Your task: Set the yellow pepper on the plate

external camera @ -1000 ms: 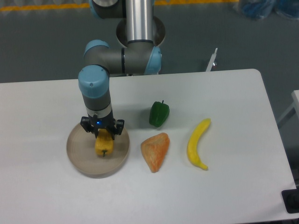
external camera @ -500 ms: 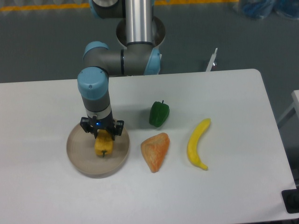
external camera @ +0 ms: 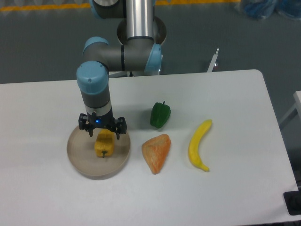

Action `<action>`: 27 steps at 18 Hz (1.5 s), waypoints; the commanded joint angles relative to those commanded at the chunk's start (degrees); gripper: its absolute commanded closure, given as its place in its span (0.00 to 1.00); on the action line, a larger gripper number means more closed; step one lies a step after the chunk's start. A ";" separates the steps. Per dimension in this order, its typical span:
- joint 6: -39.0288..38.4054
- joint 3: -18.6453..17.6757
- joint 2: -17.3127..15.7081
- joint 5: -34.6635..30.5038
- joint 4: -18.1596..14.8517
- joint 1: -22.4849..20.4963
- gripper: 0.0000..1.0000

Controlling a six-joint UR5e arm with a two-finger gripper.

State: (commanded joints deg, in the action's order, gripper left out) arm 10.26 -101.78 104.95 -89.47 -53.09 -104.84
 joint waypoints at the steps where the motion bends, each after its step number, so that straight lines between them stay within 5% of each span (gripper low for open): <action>1: 2.19 0.26 -0.79 -0.09 -0.17 -1.66 0.00; 12: 37.42 1.93 -2.83 -3.60 -0.61 -21.71 0.00; 18: 48.69 4.31 -1.94 -7.74 -0.53 -24.26 0.00; 27: 48.97 4.40 -1.85 -7.56 -0.26 -24.36 0.00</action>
State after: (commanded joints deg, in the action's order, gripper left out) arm 59.24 -97.38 103.10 -97.03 -53.35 -129.20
